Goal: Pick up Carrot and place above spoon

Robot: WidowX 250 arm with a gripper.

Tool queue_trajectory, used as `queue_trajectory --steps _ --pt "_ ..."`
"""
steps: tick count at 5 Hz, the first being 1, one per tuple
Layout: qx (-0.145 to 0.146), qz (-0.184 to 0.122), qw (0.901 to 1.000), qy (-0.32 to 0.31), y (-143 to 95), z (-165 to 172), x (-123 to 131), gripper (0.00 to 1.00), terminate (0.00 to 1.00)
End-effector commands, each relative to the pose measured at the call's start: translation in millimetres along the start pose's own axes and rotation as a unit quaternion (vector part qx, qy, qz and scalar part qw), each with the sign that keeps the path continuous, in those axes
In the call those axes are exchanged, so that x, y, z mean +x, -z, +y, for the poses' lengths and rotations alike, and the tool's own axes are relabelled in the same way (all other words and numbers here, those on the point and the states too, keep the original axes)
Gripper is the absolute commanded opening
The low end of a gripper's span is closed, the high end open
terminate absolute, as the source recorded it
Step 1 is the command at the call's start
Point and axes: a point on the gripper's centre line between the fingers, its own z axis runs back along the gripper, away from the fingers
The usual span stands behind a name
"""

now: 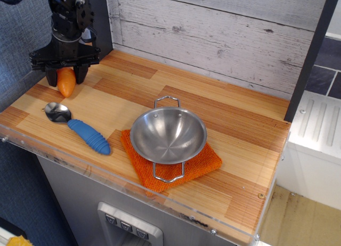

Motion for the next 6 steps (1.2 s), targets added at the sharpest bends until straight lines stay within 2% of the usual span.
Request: queue_trajectory --steps 1,3,4,6 --pt "0.009 0.01 0.9998 -0.017 -10.0 9.9 -0.5 1.0 0.0" --pt "0.002 0.005 0.9999 -0.015 -17.4 7.8 -0.4 1.0 0.0" --pt "0.002 -0.015 0.9997 -0.02 -34.4 10.4 4.0 1.0 0.0" --pt "0.005 -0.063 0.9971 -0.044 -83.5 24.9 14.7 1.0 0.0"
